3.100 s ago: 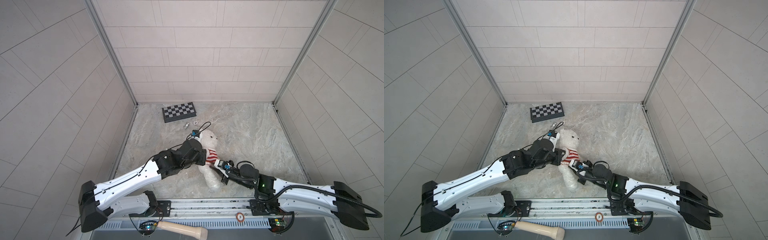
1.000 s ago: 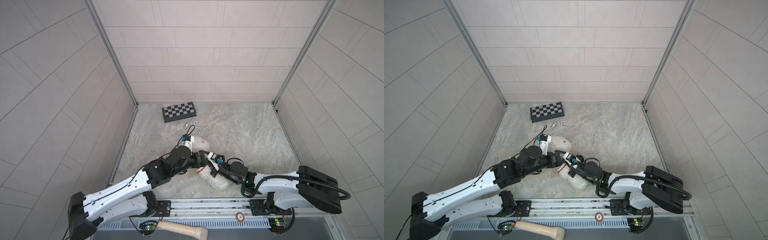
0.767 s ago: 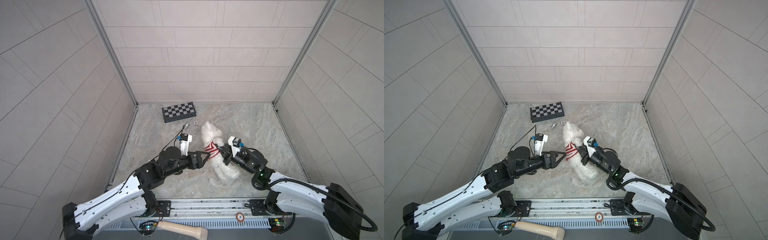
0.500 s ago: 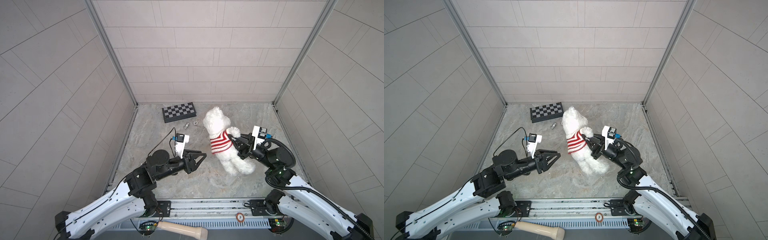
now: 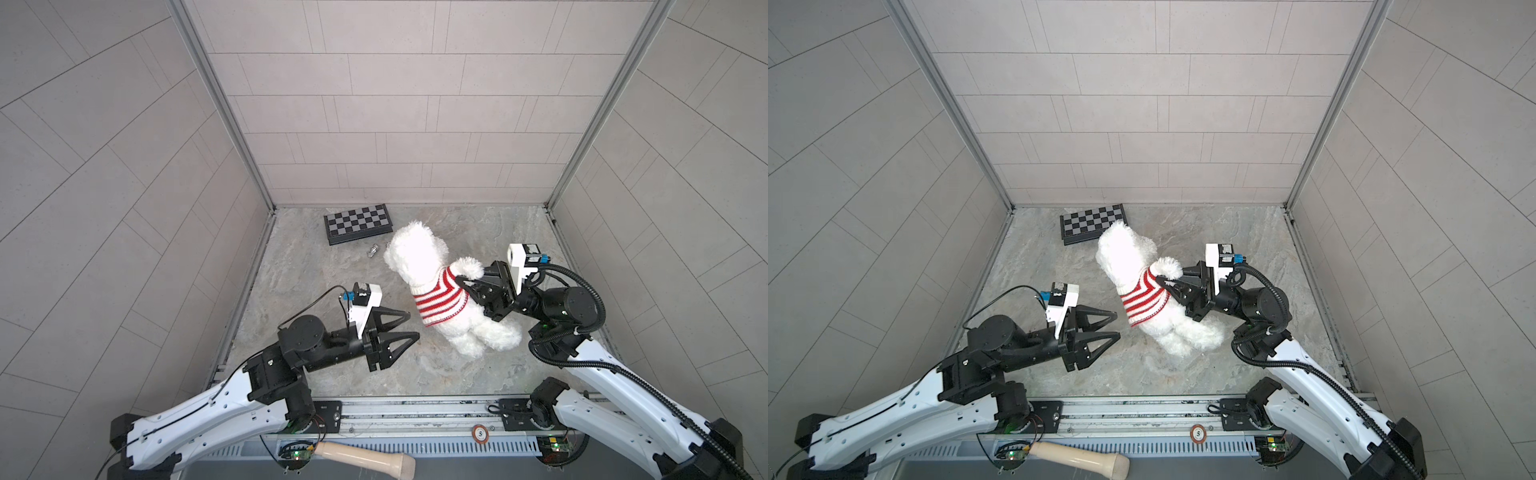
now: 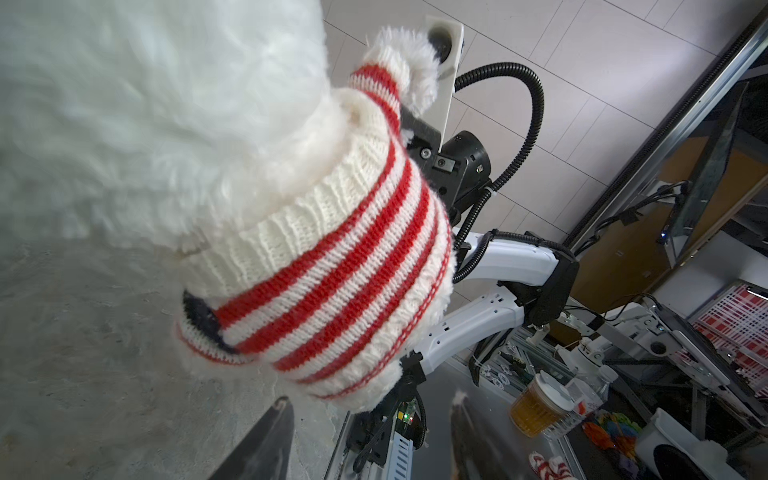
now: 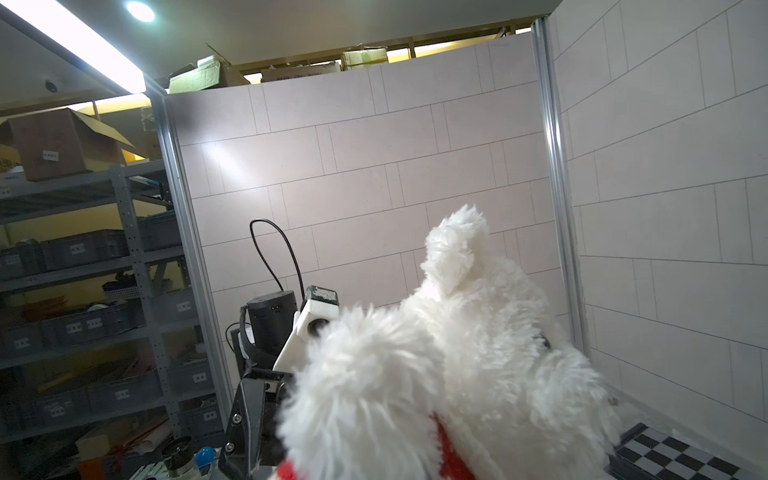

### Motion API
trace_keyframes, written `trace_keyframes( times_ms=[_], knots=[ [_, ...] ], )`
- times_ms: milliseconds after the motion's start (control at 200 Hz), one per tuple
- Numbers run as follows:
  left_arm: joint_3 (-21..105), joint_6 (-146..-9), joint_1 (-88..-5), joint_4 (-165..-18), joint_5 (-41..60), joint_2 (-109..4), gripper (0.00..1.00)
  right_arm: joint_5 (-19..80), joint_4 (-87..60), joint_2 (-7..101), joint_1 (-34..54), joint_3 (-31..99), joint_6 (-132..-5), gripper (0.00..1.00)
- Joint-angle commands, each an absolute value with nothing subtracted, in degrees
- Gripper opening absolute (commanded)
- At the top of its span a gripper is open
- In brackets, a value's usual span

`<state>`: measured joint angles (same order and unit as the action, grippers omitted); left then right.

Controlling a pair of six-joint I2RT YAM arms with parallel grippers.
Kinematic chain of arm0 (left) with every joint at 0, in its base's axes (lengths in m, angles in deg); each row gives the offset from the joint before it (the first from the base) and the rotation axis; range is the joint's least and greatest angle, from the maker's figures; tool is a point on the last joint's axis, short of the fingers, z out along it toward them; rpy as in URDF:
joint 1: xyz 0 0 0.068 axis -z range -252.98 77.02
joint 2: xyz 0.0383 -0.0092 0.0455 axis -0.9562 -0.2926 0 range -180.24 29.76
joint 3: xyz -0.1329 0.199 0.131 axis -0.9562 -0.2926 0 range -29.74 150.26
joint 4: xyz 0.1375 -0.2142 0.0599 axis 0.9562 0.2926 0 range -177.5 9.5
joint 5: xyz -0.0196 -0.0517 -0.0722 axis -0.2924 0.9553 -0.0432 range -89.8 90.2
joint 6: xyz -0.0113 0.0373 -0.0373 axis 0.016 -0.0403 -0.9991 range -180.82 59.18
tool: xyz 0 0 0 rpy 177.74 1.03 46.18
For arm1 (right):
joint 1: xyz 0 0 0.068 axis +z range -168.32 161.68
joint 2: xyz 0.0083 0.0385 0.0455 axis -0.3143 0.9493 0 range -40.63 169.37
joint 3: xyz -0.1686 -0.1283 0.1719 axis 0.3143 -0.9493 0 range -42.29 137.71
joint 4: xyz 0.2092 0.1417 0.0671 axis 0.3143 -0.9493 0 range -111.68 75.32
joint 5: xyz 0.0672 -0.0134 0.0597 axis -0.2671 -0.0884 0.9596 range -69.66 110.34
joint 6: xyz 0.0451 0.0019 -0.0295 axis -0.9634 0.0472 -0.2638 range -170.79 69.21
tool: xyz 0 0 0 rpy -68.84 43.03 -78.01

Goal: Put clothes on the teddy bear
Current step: 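Hold the standing bear by its arm with the right gripper while left stays open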

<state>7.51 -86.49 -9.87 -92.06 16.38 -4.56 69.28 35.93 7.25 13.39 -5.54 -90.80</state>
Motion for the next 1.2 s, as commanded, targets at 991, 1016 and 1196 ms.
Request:
trace_keyframes(
  times_ms=[991, 1016, 1196],
  knots=[
    [12.2, -81.3, 0.3, -97.5, 14.1, -16.1, 0.49, 64.3, 41.6, 5.1, 11.0, -8.6, -93.7, 0.0],
    [12.3, -81.3, 0.3, -97.4, 14.0, -16.2, 0.49, 64.4, 41.6, 5.1, 11.0, -8.6, -93.7, 0.0],
    [12.3, -80.8, 0.3, -94.7, 13.8, -14.2, 0.48, 64.6, 40.6, 4.4, 10.8, -8.5, -93.4, 0.0]
  ],
)
